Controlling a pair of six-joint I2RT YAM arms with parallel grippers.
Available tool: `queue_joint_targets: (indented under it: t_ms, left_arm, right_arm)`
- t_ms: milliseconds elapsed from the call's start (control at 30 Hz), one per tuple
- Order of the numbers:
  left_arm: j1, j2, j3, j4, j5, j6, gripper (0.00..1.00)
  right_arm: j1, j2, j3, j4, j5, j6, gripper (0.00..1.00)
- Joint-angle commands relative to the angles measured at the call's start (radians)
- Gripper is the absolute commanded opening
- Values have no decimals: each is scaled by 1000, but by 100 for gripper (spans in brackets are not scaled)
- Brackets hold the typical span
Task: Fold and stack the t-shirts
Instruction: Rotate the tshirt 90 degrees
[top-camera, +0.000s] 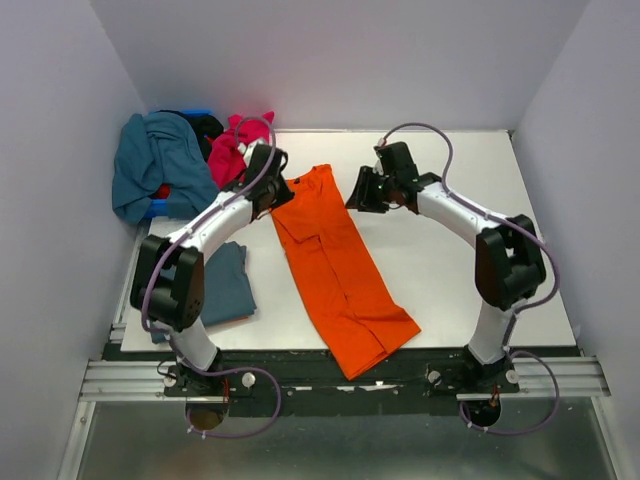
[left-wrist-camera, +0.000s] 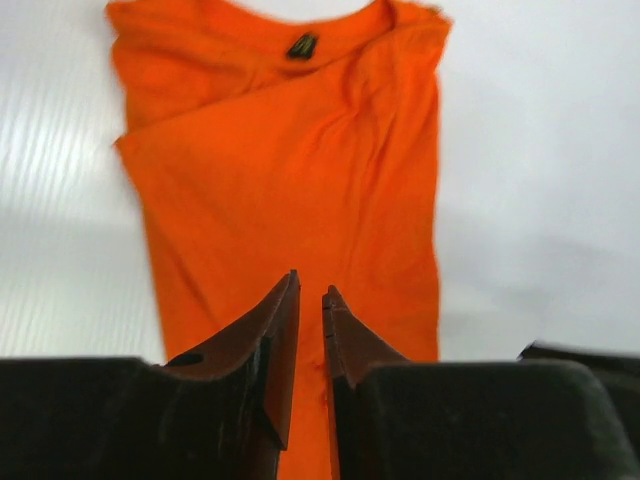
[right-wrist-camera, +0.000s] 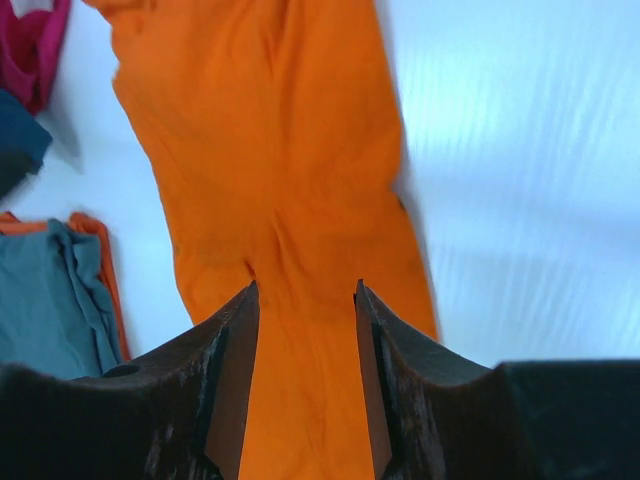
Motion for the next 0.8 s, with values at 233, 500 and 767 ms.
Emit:
queue_joint_targets:
  t_ms: [233, 500, 767]
  left_arm:
    - [55, -246, -485, 261, 89, -65, 57]
    - [130, -249, -589, 372, 223, -80, 59]
    - [150, -289, -602, 354, 212, -54, 59]
  right_arm:
    - [-76, 389, 413, -39, -166, -53, 50]
    - [-77, 573, 623, -128, -184, -51, 49]
    - [-77, 636, 674, -134, -181, -34, 49]
